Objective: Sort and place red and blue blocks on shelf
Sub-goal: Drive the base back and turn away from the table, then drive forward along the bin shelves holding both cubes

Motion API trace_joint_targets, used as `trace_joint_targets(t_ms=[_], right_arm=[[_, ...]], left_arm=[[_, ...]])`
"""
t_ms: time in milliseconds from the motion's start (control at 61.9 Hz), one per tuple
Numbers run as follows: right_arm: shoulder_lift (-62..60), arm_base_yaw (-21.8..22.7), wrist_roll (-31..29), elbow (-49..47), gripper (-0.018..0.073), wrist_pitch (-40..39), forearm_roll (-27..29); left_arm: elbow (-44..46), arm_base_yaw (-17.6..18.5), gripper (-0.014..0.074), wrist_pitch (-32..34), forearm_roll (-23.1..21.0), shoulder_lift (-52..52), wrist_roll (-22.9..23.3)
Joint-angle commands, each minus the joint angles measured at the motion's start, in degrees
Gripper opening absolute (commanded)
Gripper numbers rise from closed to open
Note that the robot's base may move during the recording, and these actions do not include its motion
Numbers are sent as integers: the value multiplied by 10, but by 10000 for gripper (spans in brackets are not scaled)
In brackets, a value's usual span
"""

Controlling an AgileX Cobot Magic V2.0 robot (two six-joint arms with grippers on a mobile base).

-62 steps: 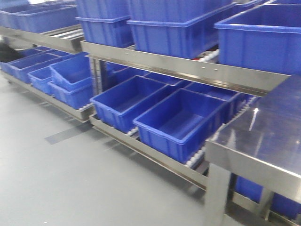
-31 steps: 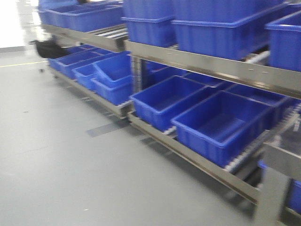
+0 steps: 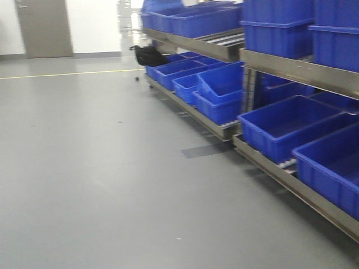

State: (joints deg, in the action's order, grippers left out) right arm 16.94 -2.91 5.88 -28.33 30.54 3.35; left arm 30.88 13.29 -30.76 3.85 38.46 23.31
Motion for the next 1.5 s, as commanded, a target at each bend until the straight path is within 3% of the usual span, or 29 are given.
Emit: trace_joint_targets(t_ms=[0,1486], right_arm=[[4,5,-3,-17,49,-49,-3],[4,5,-3,-17,49,-49,-3]], left_arm=[[16,-2,124,42,4,-2,5],[16,-2,124,42,4,-2,5]])
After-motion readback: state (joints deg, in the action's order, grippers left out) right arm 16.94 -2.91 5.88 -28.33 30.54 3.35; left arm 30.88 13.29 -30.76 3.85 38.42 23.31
